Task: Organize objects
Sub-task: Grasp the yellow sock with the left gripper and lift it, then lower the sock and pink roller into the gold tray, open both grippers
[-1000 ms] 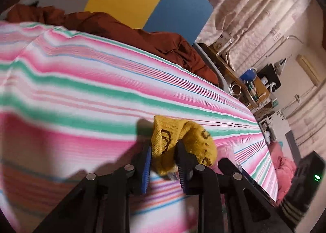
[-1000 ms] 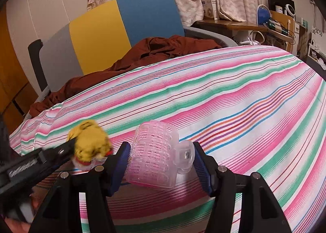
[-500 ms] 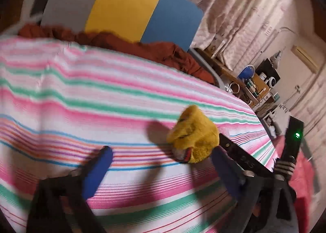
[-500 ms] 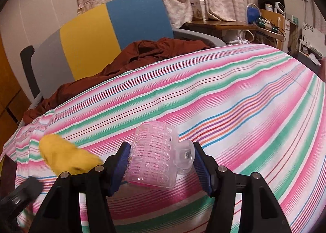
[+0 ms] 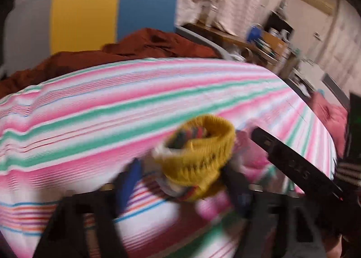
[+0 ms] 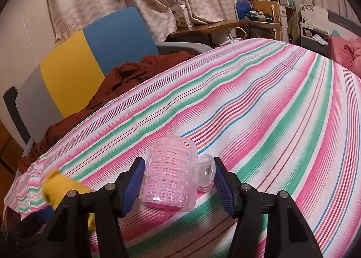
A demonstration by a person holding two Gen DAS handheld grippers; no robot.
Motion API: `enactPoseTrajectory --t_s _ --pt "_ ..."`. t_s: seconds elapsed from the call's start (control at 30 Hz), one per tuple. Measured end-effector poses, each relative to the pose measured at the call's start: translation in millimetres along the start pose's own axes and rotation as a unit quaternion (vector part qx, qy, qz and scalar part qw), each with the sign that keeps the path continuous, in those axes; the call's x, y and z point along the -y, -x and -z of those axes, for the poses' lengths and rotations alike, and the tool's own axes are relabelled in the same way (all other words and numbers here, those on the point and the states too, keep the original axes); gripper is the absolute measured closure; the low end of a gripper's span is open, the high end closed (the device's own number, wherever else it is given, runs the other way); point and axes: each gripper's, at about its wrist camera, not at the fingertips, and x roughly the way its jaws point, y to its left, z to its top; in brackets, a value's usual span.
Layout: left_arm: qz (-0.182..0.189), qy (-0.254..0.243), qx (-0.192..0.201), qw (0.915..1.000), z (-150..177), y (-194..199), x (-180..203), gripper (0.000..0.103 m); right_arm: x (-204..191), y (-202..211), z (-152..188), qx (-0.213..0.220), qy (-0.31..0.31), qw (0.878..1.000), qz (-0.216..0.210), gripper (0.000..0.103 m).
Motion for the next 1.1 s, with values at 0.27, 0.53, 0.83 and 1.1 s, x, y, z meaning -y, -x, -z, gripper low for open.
enactPoseTrajectory --t_s 0.27,0.53,0.83,1.1 --pt "-0.025 -0.028 0.044 0.9984 13.5 24.8 11.6 0.063 -5.1 4.1 -1.1 0.017 0.010 1.000 -0.010 0.042" --pt "-0.037 0.042 0.089 0.9945 50.1 73.5 -14.3 0.064 -53.8 23.4 11.0 0.052 0.123 0.991 -0.018 0.043" --pt "-0.039 0.090 0.112 0.9889 96.7 128.7 -32.1 0.064 -77.1 38.2 33.1 0.043 0.172 0.983 -0.051 0.043" --pt "-0.037 0.126 0.154 0.9793 117.7 192.1 -53.4 0.064 -111.1 62.5 61.2 0.058 0.261 0.960 -0.082 0.043"
